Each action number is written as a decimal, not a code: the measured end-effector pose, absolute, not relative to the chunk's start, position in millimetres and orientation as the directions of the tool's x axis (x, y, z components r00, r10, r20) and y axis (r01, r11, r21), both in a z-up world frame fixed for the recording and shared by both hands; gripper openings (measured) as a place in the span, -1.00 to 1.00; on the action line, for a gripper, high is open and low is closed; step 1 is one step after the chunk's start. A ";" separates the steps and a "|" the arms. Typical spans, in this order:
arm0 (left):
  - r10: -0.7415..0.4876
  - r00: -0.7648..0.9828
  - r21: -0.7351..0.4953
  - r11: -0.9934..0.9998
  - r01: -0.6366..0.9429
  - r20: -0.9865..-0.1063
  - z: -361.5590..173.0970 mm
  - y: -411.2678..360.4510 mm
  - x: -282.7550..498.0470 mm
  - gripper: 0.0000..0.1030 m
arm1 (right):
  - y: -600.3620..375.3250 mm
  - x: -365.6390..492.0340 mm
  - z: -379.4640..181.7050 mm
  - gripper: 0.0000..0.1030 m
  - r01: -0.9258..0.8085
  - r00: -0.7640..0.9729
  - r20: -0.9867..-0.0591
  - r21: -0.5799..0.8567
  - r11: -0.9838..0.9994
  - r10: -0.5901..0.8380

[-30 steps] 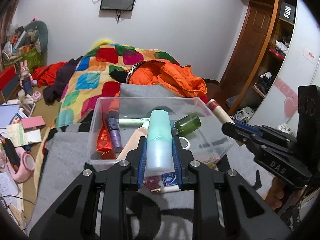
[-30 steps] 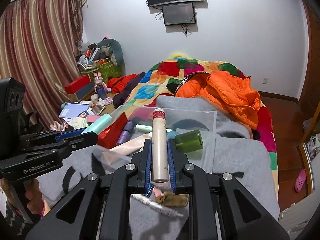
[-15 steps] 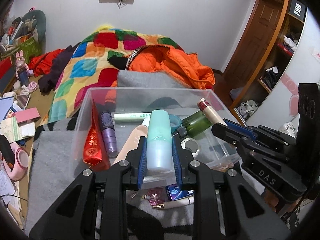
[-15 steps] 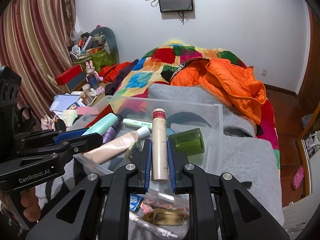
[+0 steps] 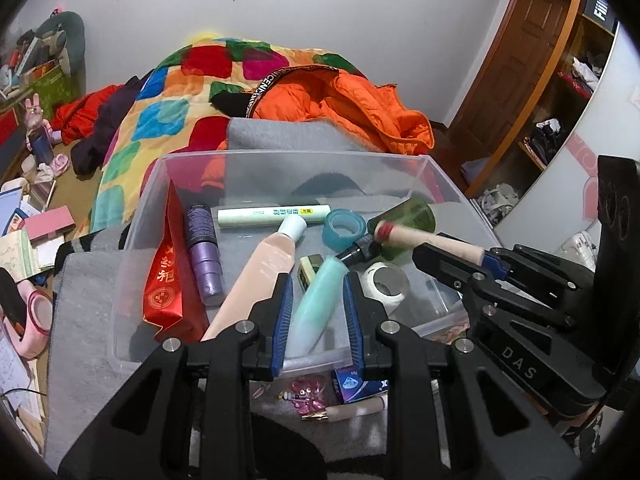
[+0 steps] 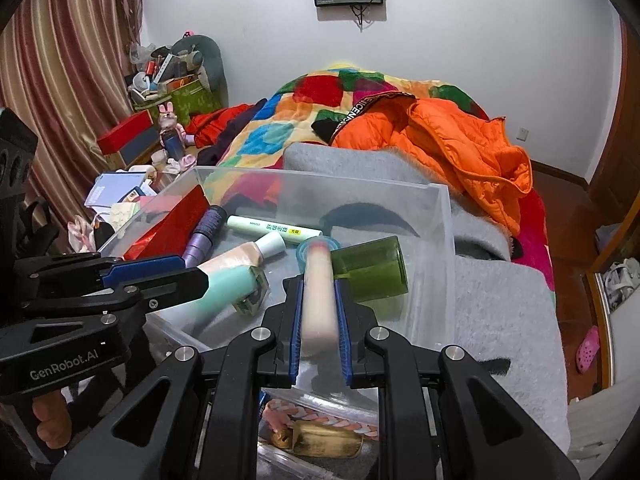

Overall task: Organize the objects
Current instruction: 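Carry the cream tube into the box and open the right tool while the left drops the mint bottle, then grasp the beige pouch with the right tool while the left tool grasps the white pen, then carry the beige pouch into the box and release while the left tool drops the pen in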

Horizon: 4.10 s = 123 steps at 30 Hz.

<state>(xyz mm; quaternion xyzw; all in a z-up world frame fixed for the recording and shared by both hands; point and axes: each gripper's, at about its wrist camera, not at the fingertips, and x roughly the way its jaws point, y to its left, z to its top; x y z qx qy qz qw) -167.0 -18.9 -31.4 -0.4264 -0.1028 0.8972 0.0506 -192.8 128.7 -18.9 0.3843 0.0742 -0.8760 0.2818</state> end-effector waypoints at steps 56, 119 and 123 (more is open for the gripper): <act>0.157 -0.558 -0.215 -0.976 0.040 -0.815 -68.6 -24.2 -74.0 0.56 | 164.3 -83.0 -56.2 -0.04 0.727 -0.268 -0.739 0.266 -0.633 -0.618; 0.079 -0.658 -0.109 -0.994 0.004 -0.749 -43.4 -9.0 -25.8 -0.80 | 166.8 -84.4 -18.5 -0.28 0.597 -0.507 -0.692 0.147 -0.788 -0.513; 0.091 -0.688 -0.128 -0.992 0.002 -0.720 -25.9 -12.4 -29.1 -0.80 | 164.2 -85.2 -4.2 -0.28 0.603 -0.528 -0.664 0.147 -0.784 -0.530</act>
